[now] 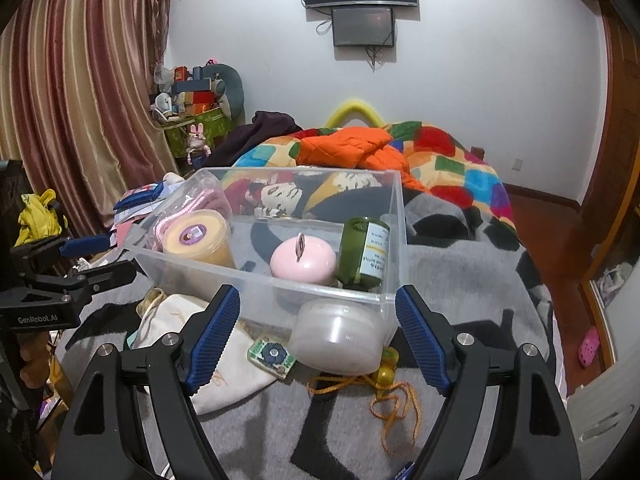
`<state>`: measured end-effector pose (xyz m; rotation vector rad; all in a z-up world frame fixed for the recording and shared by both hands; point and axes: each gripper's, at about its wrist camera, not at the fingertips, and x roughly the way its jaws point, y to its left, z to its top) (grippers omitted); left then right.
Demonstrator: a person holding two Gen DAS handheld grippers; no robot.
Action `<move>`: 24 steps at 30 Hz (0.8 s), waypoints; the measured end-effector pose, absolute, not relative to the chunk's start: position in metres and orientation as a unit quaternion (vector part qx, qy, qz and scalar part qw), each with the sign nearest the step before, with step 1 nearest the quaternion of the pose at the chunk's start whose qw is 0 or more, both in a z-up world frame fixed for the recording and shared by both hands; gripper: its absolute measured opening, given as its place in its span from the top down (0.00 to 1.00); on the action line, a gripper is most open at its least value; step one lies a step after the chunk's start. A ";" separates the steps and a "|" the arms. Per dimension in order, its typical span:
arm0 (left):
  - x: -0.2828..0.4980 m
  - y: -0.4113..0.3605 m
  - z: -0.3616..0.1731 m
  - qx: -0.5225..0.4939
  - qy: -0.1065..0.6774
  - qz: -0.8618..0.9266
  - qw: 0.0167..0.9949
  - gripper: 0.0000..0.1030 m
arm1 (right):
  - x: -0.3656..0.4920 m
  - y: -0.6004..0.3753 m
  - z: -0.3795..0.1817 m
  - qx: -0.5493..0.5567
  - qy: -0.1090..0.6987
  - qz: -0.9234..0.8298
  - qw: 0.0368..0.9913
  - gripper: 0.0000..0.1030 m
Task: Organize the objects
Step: 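Withdraw both open grippers from the box toward the remaining items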
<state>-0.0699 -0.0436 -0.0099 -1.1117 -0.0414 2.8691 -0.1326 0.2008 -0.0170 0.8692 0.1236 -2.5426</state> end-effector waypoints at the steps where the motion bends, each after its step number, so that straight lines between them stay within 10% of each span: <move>1: -0.069 -0.045 -0.012 -0.363 -0.015 0.931 0.032 0.24 | -0.133 0.201 -0.019 0.317 0.043 -0.921 0.224 0.25; 24: -0.070 -0.087 -0.055 -0.416 -0.046 0.908 -0.015 0.24 | -0.139 0.212 -0.046 0.360 0.020 -0.909 0.208 0.25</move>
